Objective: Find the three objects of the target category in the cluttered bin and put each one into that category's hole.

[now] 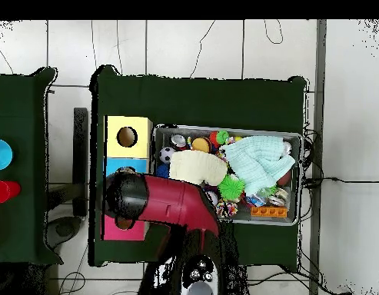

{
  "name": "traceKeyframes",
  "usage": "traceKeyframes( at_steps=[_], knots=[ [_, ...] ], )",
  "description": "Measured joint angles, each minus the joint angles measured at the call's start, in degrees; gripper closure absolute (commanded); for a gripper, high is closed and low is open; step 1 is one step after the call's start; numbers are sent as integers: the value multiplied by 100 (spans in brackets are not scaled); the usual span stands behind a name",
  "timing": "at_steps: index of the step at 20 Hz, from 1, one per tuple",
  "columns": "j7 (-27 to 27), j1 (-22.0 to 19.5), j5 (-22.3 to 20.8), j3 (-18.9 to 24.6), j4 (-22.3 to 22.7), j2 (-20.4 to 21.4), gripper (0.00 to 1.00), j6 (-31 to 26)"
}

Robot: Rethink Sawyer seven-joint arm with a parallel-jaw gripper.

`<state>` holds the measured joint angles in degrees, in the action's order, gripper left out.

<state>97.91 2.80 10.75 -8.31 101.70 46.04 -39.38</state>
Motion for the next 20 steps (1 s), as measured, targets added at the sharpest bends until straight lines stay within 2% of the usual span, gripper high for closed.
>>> traceKeyframes(
  at_steps=[1, 5, 9, 14, 20],
  knots=[
    [0, -204, -46, 2, 7, 97, 0, -7],
    [0, -446, -131, 2, 37, 189, 0, -5],
    [0, -863, -313, 2, 222, 329, 0, 84],
    [0, -1312, -705, 17, 751, 446, 0, 419],
    [0, -1537, -1103, 82, 1178, 490, 0, 662]
  ],
)
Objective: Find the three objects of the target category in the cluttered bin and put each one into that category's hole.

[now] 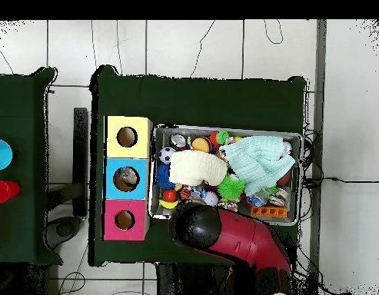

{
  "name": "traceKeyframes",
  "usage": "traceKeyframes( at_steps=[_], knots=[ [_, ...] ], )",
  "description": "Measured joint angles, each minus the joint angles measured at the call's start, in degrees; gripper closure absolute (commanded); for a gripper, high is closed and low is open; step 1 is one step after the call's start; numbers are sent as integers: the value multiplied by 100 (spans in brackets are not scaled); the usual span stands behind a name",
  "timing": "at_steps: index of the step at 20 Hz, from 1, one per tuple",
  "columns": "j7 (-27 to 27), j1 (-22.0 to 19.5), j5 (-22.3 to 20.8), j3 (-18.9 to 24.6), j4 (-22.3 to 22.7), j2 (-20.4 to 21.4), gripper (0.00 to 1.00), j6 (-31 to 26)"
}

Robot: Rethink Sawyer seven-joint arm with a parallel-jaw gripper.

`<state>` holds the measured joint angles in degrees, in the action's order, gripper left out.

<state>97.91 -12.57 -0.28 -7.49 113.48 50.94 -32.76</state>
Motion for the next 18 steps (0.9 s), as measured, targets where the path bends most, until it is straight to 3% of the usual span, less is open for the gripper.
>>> traceKeyframes(
  at_steps=[8, 18],
  knots=[
    [0, -249, -435, 264, 629, 5, 0, 334],
    [0, -422, -860, 464, 1004, -206, 0, 929]
  ],
)
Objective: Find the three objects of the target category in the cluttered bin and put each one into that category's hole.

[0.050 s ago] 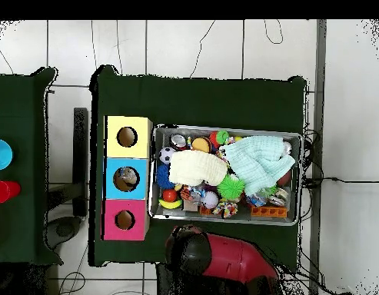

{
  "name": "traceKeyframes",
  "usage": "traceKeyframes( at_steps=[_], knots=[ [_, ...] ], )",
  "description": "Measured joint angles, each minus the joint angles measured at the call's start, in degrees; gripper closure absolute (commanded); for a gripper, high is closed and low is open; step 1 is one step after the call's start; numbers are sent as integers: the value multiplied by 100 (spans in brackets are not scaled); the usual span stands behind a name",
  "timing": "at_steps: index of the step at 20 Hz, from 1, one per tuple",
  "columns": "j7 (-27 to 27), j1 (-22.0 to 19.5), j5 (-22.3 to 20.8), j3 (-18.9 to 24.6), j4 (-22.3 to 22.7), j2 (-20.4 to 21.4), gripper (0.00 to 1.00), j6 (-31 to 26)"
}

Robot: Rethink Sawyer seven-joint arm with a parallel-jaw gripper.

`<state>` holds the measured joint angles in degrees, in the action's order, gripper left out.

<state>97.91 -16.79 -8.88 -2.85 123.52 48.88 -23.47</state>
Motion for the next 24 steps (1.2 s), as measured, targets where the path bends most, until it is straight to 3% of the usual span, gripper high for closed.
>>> traceKeyframes(
  at_steps=[10, 24],
  knots=[
    [0, -128, -345, 62, 4, -517, 0, 673],
    [0, -159, -450, 264, 1, -928, 0, 719]
  ],
)
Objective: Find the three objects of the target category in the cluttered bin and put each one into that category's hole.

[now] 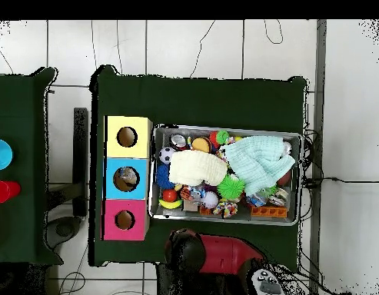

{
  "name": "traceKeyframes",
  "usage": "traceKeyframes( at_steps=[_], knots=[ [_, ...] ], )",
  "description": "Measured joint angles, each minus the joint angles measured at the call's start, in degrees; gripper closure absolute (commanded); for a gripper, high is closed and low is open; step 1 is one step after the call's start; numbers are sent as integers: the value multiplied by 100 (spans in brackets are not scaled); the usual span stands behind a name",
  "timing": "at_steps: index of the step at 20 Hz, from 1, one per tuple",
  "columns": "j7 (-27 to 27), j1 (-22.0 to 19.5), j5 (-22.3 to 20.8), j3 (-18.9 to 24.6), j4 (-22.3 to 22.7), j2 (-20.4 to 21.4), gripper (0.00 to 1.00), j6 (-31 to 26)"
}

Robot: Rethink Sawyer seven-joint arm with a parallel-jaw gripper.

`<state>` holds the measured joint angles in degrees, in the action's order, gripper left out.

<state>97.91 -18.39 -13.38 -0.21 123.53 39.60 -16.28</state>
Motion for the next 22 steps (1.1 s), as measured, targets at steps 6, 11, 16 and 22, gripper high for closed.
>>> traceKeyframes(
  at_steps=[6, 11, 16, 22],
  knots=[
    [0, -6, -107, 26, -1, -178, 0, 133],
    [0, -23, -180, 31, -2, -284, 0, 250],
    [0, -37, -223, 38, -3, -409, 0, 356],
    [0, -60, -233, 60, -6, -531, 0, 422]
  ],
)
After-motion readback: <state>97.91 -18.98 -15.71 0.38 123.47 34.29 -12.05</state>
